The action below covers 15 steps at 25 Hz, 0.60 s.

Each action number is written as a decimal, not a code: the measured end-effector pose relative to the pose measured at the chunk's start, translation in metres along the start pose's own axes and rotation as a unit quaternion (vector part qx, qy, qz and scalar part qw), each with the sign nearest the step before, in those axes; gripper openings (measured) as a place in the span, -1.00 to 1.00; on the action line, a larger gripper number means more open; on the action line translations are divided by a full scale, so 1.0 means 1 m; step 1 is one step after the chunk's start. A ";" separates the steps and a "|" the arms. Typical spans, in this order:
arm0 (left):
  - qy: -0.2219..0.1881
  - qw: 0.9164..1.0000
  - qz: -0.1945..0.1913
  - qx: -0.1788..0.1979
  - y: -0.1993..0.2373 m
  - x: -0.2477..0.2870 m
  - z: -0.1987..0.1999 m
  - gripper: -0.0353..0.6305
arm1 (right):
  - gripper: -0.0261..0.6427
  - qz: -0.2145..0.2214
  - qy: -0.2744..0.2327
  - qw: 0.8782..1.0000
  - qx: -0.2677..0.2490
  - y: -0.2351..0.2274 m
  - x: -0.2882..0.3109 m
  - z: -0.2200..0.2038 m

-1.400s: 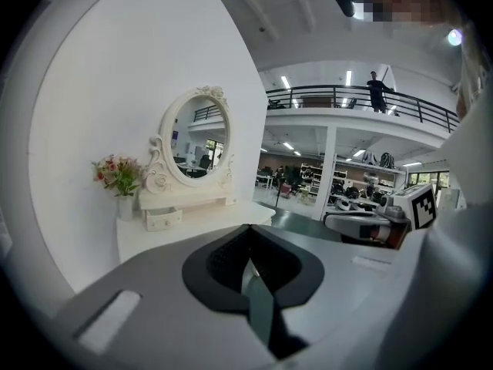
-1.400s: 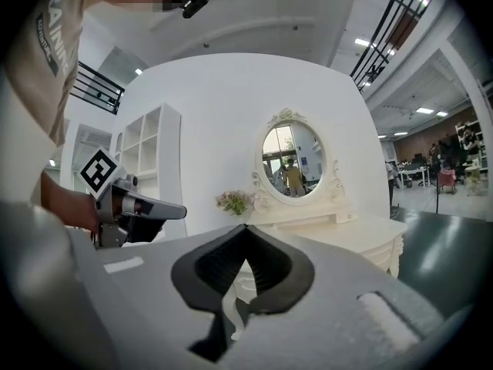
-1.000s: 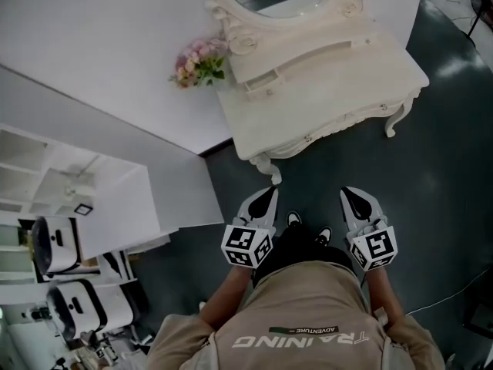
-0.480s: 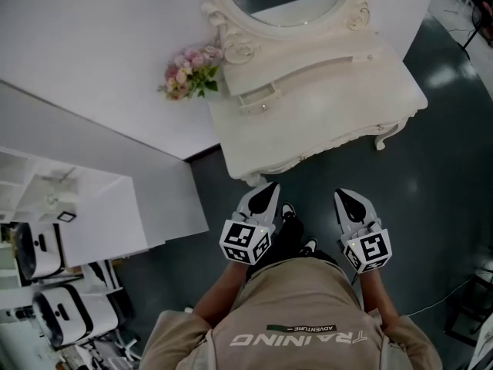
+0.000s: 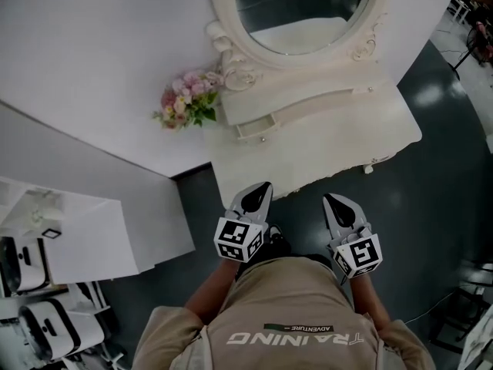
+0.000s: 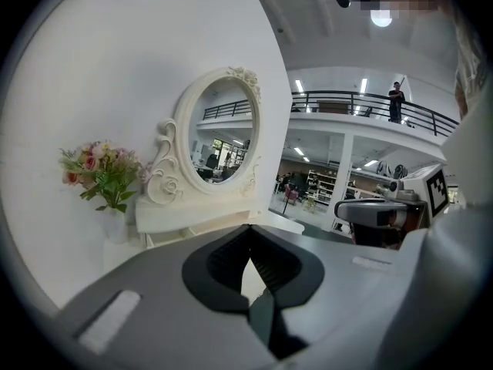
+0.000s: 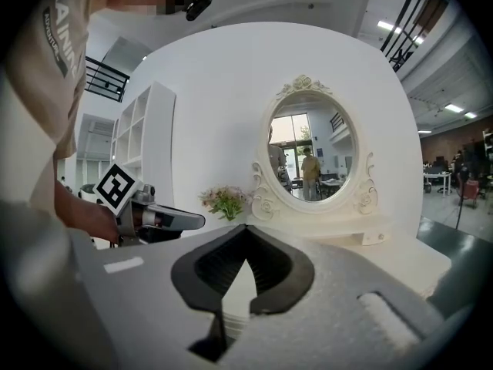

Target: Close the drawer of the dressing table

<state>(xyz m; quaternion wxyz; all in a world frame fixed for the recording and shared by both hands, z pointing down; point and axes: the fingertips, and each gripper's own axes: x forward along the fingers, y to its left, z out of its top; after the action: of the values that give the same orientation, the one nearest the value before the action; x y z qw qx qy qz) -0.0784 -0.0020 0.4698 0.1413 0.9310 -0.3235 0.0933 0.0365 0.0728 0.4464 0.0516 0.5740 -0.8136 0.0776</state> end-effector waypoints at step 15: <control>0.036 0.999 -0.011 -0.023 0.035 0.051 0.009 -0.84 | -0.92 0.005 0.034 0.999 0.012 -0.040 0.061 0.005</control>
<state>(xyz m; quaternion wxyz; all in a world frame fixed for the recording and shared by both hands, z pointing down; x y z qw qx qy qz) -0.0602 -0.0603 0.4814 0.1749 0.9270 -0.3101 0.1180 0.0537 0.0027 0.4547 0.0719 0.5674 -0.8133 0.1073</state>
